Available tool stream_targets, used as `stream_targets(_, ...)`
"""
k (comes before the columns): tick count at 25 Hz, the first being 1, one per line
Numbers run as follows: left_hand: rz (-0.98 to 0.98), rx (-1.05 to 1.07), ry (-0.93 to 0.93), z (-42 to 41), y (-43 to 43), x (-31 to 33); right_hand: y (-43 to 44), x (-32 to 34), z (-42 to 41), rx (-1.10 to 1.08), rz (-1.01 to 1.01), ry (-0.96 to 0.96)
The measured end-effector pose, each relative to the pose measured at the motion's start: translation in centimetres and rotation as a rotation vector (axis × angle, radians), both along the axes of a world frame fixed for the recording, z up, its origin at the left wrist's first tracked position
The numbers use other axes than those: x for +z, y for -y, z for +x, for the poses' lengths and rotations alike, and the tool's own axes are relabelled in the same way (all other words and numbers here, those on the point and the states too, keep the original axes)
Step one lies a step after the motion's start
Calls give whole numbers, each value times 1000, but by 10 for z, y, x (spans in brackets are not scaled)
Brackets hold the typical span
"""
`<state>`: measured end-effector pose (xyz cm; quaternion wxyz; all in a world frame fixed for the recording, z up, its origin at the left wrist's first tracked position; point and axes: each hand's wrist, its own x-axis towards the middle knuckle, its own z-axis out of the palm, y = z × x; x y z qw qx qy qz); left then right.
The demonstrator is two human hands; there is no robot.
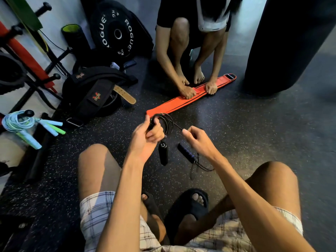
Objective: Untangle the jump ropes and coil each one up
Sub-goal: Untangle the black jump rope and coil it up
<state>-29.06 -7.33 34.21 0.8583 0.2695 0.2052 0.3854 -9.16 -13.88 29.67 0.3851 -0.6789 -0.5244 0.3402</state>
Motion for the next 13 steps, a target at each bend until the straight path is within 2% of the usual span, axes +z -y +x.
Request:
stream_targets(3, 1, 193, 72, -4, -9, 5, 13, -26, 10, 11, -108, 68)
stream_targets(6, 28, 393, -19, -6, -13, 7, 24, -43, 14, 35, -194, 98)
stream_targets(9, 109, 523, -226, 0, -10, -1, 27, -36, 10, 158, -202, 144)
stream_targets(13, 404, 589, -654, 11, -5, -16, 21, -16, 1, 324, -184, 279)
